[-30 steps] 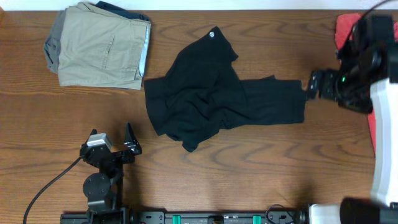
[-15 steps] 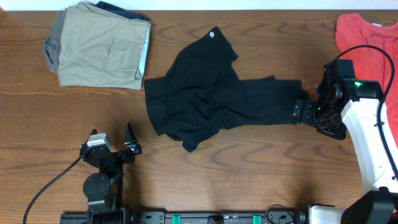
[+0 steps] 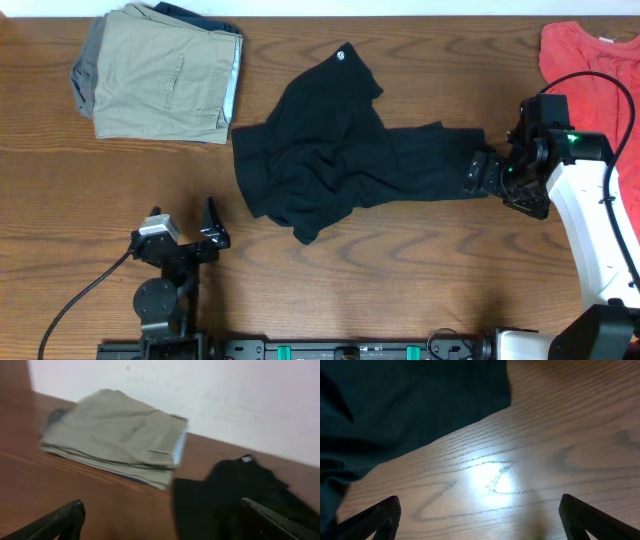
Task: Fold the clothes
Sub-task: 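Reach the left gripper to the shirt's lower left corner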
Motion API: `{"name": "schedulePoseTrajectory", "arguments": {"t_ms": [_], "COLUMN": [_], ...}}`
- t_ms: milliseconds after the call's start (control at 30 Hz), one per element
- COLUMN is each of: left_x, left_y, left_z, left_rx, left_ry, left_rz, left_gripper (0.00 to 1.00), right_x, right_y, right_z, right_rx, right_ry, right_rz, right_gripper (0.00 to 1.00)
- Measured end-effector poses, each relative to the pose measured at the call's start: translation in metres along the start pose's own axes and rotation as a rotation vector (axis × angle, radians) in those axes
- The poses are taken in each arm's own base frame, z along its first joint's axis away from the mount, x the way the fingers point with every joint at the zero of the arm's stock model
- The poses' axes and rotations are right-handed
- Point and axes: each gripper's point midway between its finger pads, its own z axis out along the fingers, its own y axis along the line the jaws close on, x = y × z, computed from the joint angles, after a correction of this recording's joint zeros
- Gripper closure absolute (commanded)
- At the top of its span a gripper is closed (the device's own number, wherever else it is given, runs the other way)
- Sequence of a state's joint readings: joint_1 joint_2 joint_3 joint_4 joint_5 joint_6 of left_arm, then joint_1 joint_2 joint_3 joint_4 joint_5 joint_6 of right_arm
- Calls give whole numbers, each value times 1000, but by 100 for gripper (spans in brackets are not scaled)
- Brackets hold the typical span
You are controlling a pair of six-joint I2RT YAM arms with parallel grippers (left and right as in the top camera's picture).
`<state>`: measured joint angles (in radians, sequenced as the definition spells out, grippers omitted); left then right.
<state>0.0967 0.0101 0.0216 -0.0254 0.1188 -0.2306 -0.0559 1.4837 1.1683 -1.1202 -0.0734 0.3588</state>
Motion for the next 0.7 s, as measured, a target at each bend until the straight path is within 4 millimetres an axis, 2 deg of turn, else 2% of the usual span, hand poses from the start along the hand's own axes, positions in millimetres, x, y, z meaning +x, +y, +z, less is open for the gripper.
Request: {"name": "schedulePoseTrajectory", "arguments": {"t_ms": [167, 267, 433, 567, 633, 700], "left_x": [6, 12, 21, 23, 17, -2], "left_y": [-36, -58, -87, -99, -103, -111], "left_z": [-4, -11, -26, -35, -39, -45], "left_rx": [199, 321, 488, 553, 573, 596], "left_ry": [71, 141, 253, 309, 307, 284], "left_rz": [-255, -348, -413, -428, -409, -370], "left_gripper": [2, 2, 2, 2, 2, 2], "right_x": [0, 0, 0, 0, 0, 0], "right_y": [0, 0, 0, 1, 1, 1], "right_z": [0, 0, 0, 0, 0, 0], "right_rx": [-2, -2, -3, -4, -5, -5], "right_ry": [1, 1, 1, 2, 2, 2], "right_rz": [13, 17, 17, 18, 20, 21], "right_gripper": [1, 1, 1, 1, 1, 1]}}
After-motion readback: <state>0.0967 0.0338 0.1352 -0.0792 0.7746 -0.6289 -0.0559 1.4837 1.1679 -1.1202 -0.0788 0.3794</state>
